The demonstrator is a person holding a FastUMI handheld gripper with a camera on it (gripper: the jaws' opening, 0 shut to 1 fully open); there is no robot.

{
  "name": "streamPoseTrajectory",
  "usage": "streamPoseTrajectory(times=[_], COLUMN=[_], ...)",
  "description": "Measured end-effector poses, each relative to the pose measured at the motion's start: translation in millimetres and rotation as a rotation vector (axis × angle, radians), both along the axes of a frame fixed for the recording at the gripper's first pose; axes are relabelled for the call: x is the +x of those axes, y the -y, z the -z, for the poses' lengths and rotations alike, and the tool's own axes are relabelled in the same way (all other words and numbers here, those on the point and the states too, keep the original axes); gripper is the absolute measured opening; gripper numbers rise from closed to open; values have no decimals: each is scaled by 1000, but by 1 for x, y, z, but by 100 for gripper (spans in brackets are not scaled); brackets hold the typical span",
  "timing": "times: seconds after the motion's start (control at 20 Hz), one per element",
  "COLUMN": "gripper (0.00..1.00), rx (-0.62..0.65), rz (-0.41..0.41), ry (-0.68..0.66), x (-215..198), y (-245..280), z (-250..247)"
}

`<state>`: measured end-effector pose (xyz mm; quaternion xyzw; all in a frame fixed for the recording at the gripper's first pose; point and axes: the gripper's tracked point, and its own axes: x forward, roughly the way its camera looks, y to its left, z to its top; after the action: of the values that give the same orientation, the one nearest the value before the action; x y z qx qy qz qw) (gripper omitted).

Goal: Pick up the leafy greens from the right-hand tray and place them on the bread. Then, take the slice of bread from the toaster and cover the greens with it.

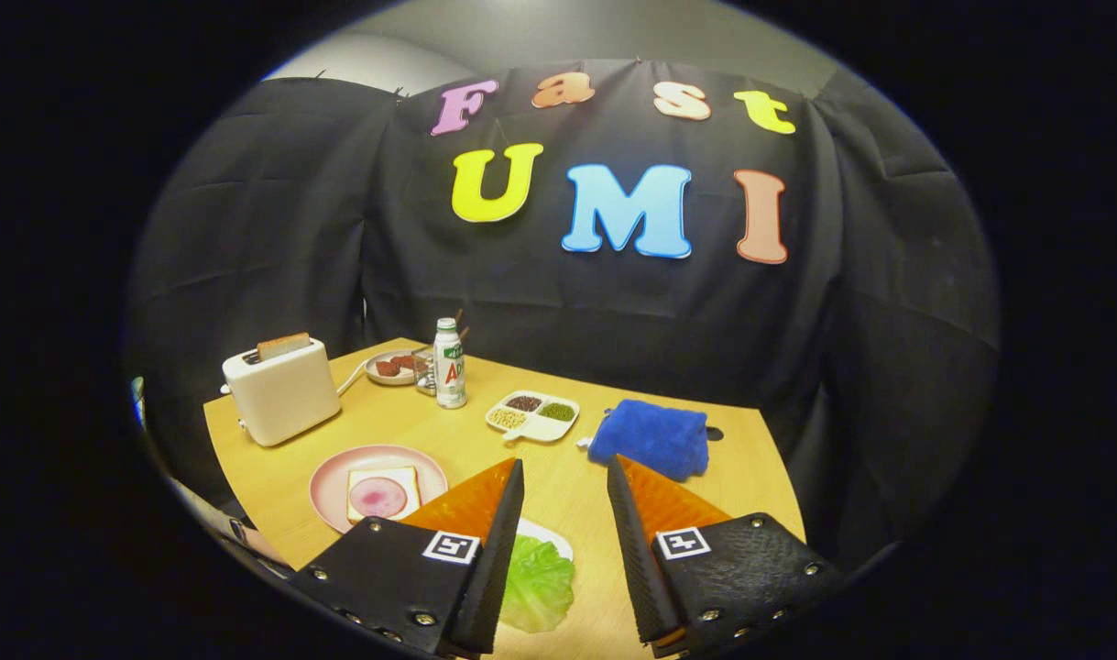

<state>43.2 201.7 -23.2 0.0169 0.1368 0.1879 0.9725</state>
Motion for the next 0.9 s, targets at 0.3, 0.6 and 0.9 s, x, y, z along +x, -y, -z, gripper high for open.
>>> streamPoseTrajectory(times=[0.3, 0.6, 0.9], gripper=[62, 99, 99], rx=[-69, -132, -173], rz=[-26, -104, -137], ry=[-174, -282, -334], x=[18, 7, 1], y=[-17, -47, -60], z=[82, 139, 164])
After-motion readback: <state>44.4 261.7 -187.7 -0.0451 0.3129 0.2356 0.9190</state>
